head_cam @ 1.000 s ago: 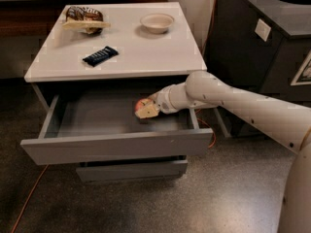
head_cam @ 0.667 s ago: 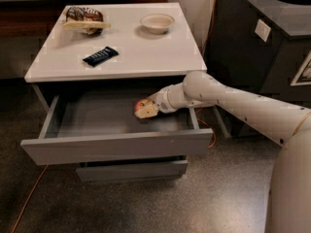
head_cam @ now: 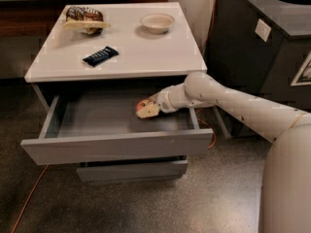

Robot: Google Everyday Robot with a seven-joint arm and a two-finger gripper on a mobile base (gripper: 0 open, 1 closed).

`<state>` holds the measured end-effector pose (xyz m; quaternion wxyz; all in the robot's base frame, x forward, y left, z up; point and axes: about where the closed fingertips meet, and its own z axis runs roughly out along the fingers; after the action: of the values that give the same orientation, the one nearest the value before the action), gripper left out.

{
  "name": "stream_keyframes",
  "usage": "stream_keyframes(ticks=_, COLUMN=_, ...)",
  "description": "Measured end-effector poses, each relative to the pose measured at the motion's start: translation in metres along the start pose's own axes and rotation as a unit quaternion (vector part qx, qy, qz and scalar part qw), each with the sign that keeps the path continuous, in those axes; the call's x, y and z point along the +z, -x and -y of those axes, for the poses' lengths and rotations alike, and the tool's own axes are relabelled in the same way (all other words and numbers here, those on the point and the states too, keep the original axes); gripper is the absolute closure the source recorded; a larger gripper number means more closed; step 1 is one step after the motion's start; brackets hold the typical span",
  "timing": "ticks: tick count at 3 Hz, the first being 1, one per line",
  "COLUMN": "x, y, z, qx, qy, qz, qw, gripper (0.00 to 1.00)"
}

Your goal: Place apple into top drawer

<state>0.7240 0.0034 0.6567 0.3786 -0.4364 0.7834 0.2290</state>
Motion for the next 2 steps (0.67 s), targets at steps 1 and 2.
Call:
stream_keyframes(ticks=1, x=0.0016, y=-0.0003, z=-0.0012, qx=0.0, qy=0.002, qz=0.001, qw=1.0, gripper=0.17)
stream_keyframes(ticks=2, x=0.0036, y=-0.0005, z=-0.0028, qx=0.0, qy=0.004, qz=0.0, qw=1.0, gripper=0.0)
